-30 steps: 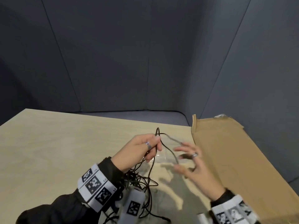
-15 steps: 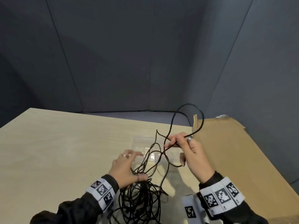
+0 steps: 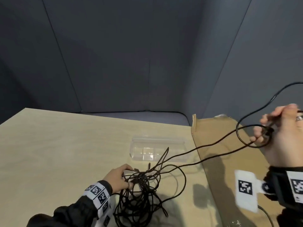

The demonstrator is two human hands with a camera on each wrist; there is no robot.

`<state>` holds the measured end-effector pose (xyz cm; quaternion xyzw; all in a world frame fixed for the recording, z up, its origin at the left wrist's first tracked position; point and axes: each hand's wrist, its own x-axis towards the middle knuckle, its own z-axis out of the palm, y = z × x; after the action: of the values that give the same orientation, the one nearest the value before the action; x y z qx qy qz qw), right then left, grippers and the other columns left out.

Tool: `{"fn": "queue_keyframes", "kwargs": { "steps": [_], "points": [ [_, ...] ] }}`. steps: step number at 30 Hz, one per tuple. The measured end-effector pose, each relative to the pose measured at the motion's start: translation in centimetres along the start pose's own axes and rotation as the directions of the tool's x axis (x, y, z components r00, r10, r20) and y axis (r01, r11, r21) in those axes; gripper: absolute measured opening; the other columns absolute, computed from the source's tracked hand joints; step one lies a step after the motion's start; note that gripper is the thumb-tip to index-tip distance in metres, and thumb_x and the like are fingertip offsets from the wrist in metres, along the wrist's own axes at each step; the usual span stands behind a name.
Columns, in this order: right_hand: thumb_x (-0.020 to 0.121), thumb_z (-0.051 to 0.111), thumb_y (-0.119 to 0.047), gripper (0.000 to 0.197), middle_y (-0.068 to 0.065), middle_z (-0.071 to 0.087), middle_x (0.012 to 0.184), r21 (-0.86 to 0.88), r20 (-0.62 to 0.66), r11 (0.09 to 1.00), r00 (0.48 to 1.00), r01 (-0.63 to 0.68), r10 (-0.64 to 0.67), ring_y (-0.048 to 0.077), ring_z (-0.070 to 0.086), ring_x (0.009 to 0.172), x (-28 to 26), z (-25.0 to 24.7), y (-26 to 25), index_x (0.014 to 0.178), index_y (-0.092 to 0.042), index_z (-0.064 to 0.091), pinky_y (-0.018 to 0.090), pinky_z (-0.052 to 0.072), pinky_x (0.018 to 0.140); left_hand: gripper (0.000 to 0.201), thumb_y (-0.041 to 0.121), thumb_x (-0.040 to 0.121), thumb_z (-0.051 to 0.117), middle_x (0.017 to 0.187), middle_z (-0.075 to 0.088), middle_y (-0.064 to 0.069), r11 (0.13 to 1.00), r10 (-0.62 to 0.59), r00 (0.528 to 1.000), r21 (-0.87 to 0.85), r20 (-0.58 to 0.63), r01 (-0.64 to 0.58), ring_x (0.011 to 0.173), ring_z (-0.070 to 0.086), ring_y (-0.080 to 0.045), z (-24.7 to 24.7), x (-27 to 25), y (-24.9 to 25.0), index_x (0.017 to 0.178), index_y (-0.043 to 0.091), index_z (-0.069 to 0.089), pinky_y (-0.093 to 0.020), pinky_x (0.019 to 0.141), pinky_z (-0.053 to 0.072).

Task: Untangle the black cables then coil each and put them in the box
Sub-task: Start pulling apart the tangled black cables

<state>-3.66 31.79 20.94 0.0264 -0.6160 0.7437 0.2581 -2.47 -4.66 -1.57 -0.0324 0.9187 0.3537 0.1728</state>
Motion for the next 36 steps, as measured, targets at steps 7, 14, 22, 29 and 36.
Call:
{"fn": "queue_keyframes", "kwargs": {
  "steps": [7,14,22,29,36],
  "points": [
    [0.077,0.042,-0.068,0.044,0.001,0.062,0.059,-0.411,-0.086,0.889,0.979,-0.203,0.184,0.013,0.059,0.037,0.6,-4.1,2.9,0.072,-0.024,0.047,0.031,0.049,0.038,0.032,0.02,0.067,0.076,0.07,0.056,0.008,1.0,0.006,0.987,0.025,-0.158,-0.002,0.065,0.053,-0.011,-2.6,0.6,1.7,0.089,0.027,0.055,-0.013,0.051,0.035],
    [0.097,0.042,-0.032,0.027,0.015,0.064,0.101,-0.982,-0.052,0.124,0.839,-0.141,0.542,0.031,0.062,0.09,-2.5,-8.3,12.4,0.093,-0.01,0.057,0.037,0.045,0.076,0.018,0.012,0.072,0.071,0.065,0.059,0.006,0.998,-0.005,0.984,-0.064,-0.179,-0.006,0.061,0.054,-0.011,-3.8,0.4,1.0,0.072,0.023,0.058,-0.02,0.058,0.041],
    [0.091,0.052,-0.041,0.029,-0.007,0.059,0.097,-0.907,0.262,0.422,0.789,0.005,0.555,0.011,0.058,0.087,-8.9,1.5,15.4,0.111,-0.019,0.052,0.03,0.046,0.084,0.022,-0.005,0.07,0.063,0.063,0.065,0.004,0.936,0.093,0.987,-0.327,-0.134,-0.133,0.059,0.056,-0.013,-3.7,-0.2,1.6,0.084,0.013,0.06,-0.024,0.063,0.047],
    [0.098,0.043,-0.028,0.025,-0.006,0.064,0.078,-0.747,0.53,0.665,0.582,-0.025,0.617,-0.001,0.054,0.066,-12.4,7.0,16.7,0.078,-0.028,0.058,0.017,0.047,0.069,0.032,-0.013,0.077,0.063,0.076,0.069,-0.009,0.82,0.085,0.984,-0.549,-0.155,-0.158,0.062,0.06,-0.013,-4.1,-1.0,2.3,0.097,0.012,0.059,-0.026,0.063,0.053],
    [0.099,0.04,-0.02,0.031,-0.01,0.048,0.055,-0.473,0.481,0.877,0.809,-0.086,0.339,0.0,0.042,0.051,-8.4,4.6,12.2,0.073,-0.016,0.056,0.016,0.034,0.053,0.041,-0.015,0.077,0.059,0.077,0.068,-0.002,0.833,0.16,0.983,-0.521,-0.096,-0.186,0.063,0.057,-0.007,-4.1,-1.1,2.1,0.108,0.013,0.056,-0.016,0.06,0.046]
  ]
}}
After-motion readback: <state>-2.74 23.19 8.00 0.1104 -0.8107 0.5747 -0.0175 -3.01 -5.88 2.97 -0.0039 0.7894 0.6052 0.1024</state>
